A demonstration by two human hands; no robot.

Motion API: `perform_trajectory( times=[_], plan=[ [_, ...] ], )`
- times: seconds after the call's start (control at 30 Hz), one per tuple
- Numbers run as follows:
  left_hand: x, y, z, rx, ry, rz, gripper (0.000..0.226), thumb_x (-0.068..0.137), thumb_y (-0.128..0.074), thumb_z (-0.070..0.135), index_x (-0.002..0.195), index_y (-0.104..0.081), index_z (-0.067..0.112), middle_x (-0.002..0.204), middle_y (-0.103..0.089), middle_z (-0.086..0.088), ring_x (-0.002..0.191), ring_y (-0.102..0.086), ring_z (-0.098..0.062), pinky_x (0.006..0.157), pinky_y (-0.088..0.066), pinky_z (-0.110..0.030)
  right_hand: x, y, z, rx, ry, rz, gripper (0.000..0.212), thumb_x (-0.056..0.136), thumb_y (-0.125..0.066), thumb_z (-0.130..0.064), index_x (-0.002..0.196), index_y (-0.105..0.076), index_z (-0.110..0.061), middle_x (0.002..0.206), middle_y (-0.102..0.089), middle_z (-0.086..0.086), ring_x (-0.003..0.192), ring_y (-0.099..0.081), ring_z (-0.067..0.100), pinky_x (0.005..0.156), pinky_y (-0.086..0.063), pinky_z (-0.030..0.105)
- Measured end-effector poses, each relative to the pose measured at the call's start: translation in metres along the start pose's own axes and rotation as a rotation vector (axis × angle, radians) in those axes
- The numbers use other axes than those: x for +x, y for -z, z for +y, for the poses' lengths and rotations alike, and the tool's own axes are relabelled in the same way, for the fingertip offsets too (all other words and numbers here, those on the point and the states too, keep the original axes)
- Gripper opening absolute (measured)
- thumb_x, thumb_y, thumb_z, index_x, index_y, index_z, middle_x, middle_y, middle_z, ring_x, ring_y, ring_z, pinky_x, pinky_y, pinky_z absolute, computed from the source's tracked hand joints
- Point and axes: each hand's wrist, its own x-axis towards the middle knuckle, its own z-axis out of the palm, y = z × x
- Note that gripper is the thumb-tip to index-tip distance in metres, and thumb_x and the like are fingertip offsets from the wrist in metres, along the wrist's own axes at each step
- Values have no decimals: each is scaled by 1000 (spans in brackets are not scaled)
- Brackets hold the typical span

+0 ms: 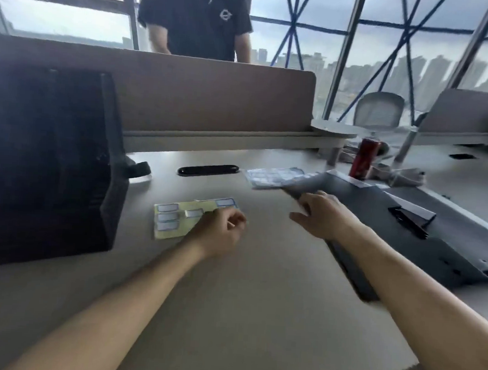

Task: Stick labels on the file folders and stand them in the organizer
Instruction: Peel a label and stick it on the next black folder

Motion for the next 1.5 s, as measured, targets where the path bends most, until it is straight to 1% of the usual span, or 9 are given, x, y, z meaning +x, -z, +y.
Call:
perform_trajectory(
  times=[0.27, 0.47, 0.67, 0.77, 1.1, 1.23, 1.37, 1.43, 1.5],
  plan=[
    [66, -118, 74, -826, 325, -164, 40, 82, -69, 32, 116, -57, 15, 113, -62, -7, 99, -57, -18, 91, -47, -32, -18, -32, 112, -15, -322, -194, 92, 79, -35, -87, 156, -13, -41, 167, 3, 2, 152, 10, 33, 122, 2, 53],
    [85, -141, 104, -1186, 564, -82, 9, 91, -56, 12, 100, -58, 11, 106, -53, -11, 104, -53, -24, 100, -42, -39, -22, -24, 117, 71, -253, -181, 72, 88, -50, -69, 152, -29, -42, 166, -13, -5, 154, -4, 21, 120, -8, 46],
    [93, -144, 108, -1368, 684, -45, 10, 90, -53, 12, 99, -55, 9, 133, -42, -24, 113, -50, -33, 87, -52, -41, -20, 7, 168, 35, -659, -11, 73, 86, -55, -63, 144, -38, -22, 150, -33, 15, 136, -30, 41, 107, -28, 55],
    [96, -144, 112, -1374, 686, -99, 31, 90, -51, 12, 120, -52, 7, 134, -39, -26, 114, -48, -34, 81, -54, -43, -22, 8, 180, 110, -700, -31, 72, 83, -57, -64, 138, -42, -20, 145, -40, 17, 135, -34, 39, 106, -29, 55],
    [95, -115, 111, -1126, 511, -101, 6, 89, -59, 21, 88, -60, 14, 70, -51, 2, 53, -41, -9, 47, -32, -20, -38, 22, 175, 599, -558, 283, 59, 92, -65, -41, 137, -39, -14, 137, -53, 11, 127, -49, 29, 99, -40, 36],
    [87, -92, 107, -825, 359, 9, 52, 71, -74, 56, 110, -70, 22, 109, -73, 2, 101, -69, -23, 89, -55, -44, -35, 30, 144, 711, -403, 263, 37, 94, -60, -43, 121, -53, -18, 112, -61, -2, 111, -57, 20, 96, -44, 33],
    [68, -45, 90, -598, 261, 77, 49, 78, -62, 63, 101, -68, 19, 106, -71, 4, 100, -69, -25, 92, -55, -49, -35, 29, 111, 907, -315, 191, 28, 93, -60, -46, 99, -66, -20, 89, -73, -3, 74, -69, 13, 63, -58, 25],
    [52, -23, 66, -453, 278, 34, 63, 70, -60, 71, 98, -64, 15, 102, -69, 1, 97, -69, -25, 91, -54, -55, -38, 23, 90, 900, -290, 105, 28, 95, -59, -46, 94, -65, -18, 73, -68, -4, 50, -61, 8, 36, -40, 15],
    [29, -7, 43, -338, 265, 95, 50, 78, -61, 65, 97, -64, 20, 102, -71, 2, 97, -67, -21, 92, -54, -45, -33, 8, 64, 840, -226, 13, 31, 94, -60, -47, 92, -66, -17, 68, -66, -7, 53, -64, 5, 43, -44, 17]
  ],
)
